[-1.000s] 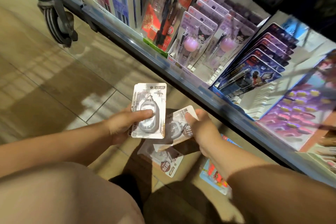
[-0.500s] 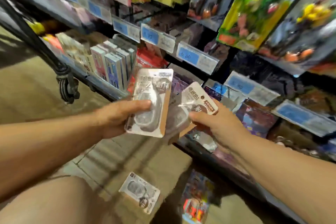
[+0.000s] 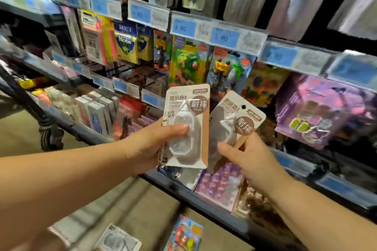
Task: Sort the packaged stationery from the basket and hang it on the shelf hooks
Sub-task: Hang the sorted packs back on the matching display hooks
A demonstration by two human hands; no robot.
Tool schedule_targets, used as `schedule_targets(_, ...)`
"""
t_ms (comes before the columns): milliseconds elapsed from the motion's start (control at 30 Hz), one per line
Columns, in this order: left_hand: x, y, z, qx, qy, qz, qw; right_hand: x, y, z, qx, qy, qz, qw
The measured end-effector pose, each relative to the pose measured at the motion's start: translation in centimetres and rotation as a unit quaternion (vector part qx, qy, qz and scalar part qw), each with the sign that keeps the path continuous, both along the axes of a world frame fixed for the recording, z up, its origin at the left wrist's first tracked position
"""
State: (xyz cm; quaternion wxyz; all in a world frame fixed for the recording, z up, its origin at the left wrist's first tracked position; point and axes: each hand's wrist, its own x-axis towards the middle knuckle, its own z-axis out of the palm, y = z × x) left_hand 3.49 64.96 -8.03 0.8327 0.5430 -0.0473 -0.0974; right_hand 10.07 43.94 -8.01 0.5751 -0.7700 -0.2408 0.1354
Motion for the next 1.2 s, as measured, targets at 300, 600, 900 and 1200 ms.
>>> schedule_targets(300, 2.3, -14.7, 0.5, 0.007, -0.020, -0.077, 0.997, -3.0, -15.4, 1.8, -0.024, -0.085, -0.198, 0.976)
schedule_targets(600, 4.5, -27.4, -0.3, 0.038, -0.029, -0.124, 0.991, -4.8, -25.8, -0.8, 0.096, -0.086, -0.358, 0.925)
schedule_targets(900, 6.2, -32.5, 1.1, 0.096, -0.031, -0.128, 0.987, -3.8, -31.4, -0.2, 0.154, -0.117, -0.418, 0.888)
schedule_targets(1200, 6.7, -32.9, 0.5, 0.092, -0.054, -0.116, 0.987, -1.7, -31.8, 0.7, 0.183, -0.155, -0.402, 0.884)
